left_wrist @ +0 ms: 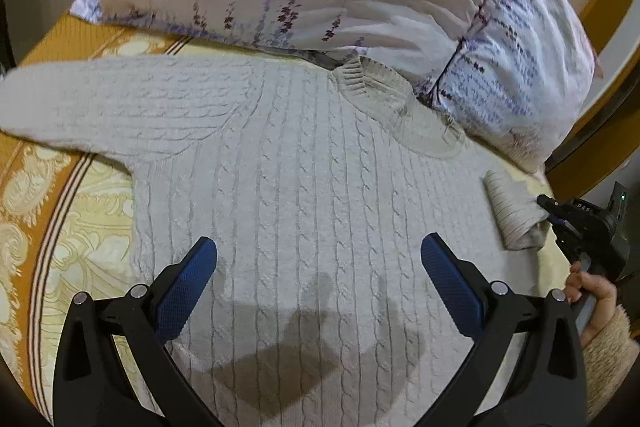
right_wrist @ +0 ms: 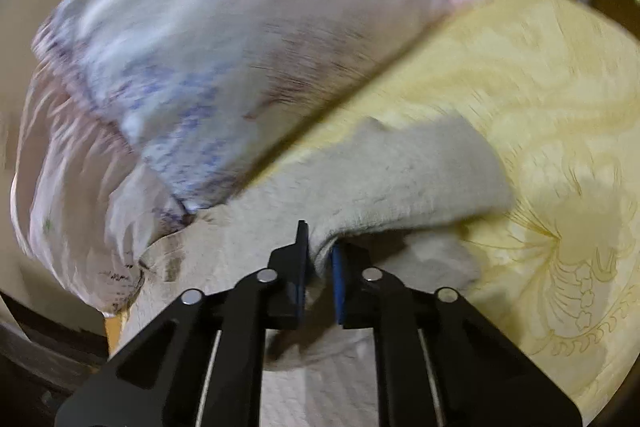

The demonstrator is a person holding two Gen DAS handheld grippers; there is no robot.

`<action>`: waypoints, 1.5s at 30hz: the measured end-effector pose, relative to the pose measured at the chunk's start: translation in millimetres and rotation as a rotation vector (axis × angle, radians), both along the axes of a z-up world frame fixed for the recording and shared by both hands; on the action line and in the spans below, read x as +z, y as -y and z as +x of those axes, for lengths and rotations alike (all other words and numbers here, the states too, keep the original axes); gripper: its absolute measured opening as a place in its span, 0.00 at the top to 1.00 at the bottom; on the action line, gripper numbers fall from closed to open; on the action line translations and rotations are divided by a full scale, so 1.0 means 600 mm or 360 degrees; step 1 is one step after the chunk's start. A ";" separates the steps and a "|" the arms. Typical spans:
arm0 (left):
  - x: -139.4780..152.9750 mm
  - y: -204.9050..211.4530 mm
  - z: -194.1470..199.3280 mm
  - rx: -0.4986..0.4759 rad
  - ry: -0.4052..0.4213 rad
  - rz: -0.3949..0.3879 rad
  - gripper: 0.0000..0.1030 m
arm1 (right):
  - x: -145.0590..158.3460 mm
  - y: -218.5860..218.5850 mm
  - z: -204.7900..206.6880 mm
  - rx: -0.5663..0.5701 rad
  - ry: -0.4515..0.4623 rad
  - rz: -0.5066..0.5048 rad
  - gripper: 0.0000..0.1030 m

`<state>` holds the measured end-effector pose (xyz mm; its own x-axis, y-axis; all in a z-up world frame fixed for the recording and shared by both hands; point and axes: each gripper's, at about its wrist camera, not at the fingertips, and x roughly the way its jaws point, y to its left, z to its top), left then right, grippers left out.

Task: Fold small clothes

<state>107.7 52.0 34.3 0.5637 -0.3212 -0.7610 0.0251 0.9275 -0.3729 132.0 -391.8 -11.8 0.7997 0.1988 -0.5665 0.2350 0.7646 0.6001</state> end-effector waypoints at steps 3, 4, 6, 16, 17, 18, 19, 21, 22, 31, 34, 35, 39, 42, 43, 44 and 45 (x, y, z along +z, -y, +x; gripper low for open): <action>-0.001 -0.018 0.003 0.0025 -0.0004 -0.0051 0.01 | 0.045 -0.077 0.010 0.0188 0.0122 -0.0112 0.92; -0.001 -0.024 0.003 0.0031 0.0001 -0.0067 0.01 | 0.058 -0.113 0.014 0.0275 0.0160 -0.0157 0.92; 0.001 -0.035 0.004 0.0044 0.0021 -0.0109 0.01 | 0.068 -0.177 0.023 0.0426 0.0186 -0.0227 0.92; -0.007 -0.044 0.036 0.0011 -0.0060 -0.0325 0.01 | -0.017 -0.363 0.002 0.1030 -0.0035 -0.0554 0.50; -0.015 -0.043 0.043 0.0005 -0.0088 -0.0371 0.01 | -0.013 -0.351 -0.002 0.1030 -0.0037 -0.0510 0.50; -0.025 -0.040 0.055 -0.0009 -0.0126 -0.0442 0.01 | -0.008 -0.331 -0.006 0.0996 -0.0039 -0.0456 0.50; -0.034 -0.037 0.065 -0.0023 -0.0151 -0.0501 0.01 | -0.003 -0.308 -0.008 0.0940 -0.0037 -0.0397 0.50; -0.050 -0.030 0.083 -0.0035 -0.0197 -0.0596 0.01 | -0.001 -0.245 -0.008 0.0779 -0.0053 -0.0212 0.50; -0.057 -0.027 0.091 -0.0025 -0.0224 -0.0626 0.01 | -0.005 -0.203 -0.009 0.0672 -0.0076 -0.0088 0.50; -0.097 -0.005 0.131 0.0110 -0.0410 -0.0796 0.21 | -0.082 0.062 -0.044 -0.0086 -0.0147 0.0693 0.57; -0.101 0.002 0.139 0.0135 -0.0421 -0.0780 0.26 | -0.090 0.074 -0.040 -0.0132 -0.0146 0.0700 0.66; -0.102 0.005 0.144 0.0141 -0.0425 -0.0776 0.30 | -0.096 0.071 -0.032 -0.0139 -0.0151 0.0699 0.73; -0.113 0.011 0.165 0.0129 -0.0450 -0.0824 0.62 | -0.097 0.067 -0.020 -0.0144 -0.0149 0.0704 0.87; -0.115 0.015 0.179 0.0111 -0.0434 -0.0765 0.91 | -0.080 0.066 -0.028 -0.0121 -0.0083 0.0686 0.91; -0.113 0.013 0.184 0.0102 -0.0418 -0.0764 0.92 | -0.071 0.069 -0.031 -0.0111 -0.0055 0.0680 0.91; -0.103 0.007 0.188 0.0089 -0.0368 -0.0772 0.92 | -0.061 0.067 -0.034 -0.0097 -0.0023 0.0670 0.92; -0.093 0.002 0.192 0.0076 -0.0315 -0.0760 0.92 | -0.052 0.062 -0.037 -0.0080 0.0012 0.0656 0.92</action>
<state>222.8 50.8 -21.7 0.4463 -0.6364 -0.6291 -0.1267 0.6510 -0.7484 110.1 -429.0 -43.2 0.8182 0.3681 -0.4417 0.2605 0.4475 0.8555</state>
